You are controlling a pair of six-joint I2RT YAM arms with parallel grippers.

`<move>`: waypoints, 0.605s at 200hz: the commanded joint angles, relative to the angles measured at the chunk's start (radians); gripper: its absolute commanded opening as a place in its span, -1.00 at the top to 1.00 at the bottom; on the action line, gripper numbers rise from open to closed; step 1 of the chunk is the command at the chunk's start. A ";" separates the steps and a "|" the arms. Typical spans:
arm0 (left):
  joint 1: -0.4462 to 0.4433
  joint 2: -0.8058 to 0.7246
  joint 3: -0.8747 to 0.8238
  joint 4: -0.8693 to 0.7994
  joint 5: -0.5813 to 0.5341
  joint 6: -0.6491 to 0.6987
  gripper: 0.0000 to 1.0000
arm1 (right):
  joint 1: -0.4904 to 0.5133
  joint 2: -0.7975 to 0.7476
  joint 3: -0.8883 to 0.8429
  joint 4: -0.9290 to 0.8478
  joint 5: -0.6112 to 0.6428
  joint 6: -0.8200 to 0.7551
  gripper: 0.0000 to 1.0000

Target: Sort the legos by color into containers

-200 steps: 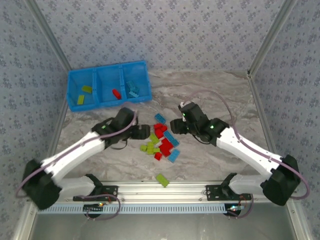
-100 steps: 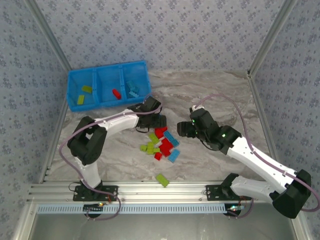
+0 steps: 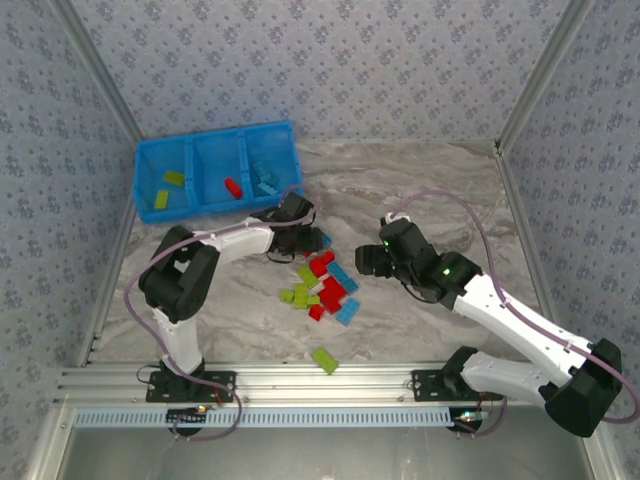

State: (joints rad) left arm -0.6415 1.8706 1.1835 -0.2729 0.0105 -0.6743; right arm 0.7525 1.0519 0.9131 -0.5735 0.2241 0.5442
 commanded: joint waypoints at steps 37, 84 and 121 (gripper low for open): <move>0.012 -0.078 -0.140 -0.004 -0.021 0.116 -0.33 | -0.002 0.009 0.005 -0.008 0.020 0.033 -0.61; 0.009 -0.021 -0.100 0.009 -0.020 0.203 -0.53 | 0.000 0.026 0.018 -0.016 0.021 0.031 -0.62; 0.008 -0.001 -0.056 -0.087 -0.053 0.168 -0.20 | 0.001 0.025 0.022 -0.023 0.028 0.032 -0.62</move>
State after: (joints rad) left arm -0.6350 1.8332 1.1015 -0.3202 -0.0250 -0.5087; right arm 0.7525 1.0756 0.9131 -0.5735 0.2245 0.5613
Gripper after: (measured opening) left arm 0.650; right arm 0.810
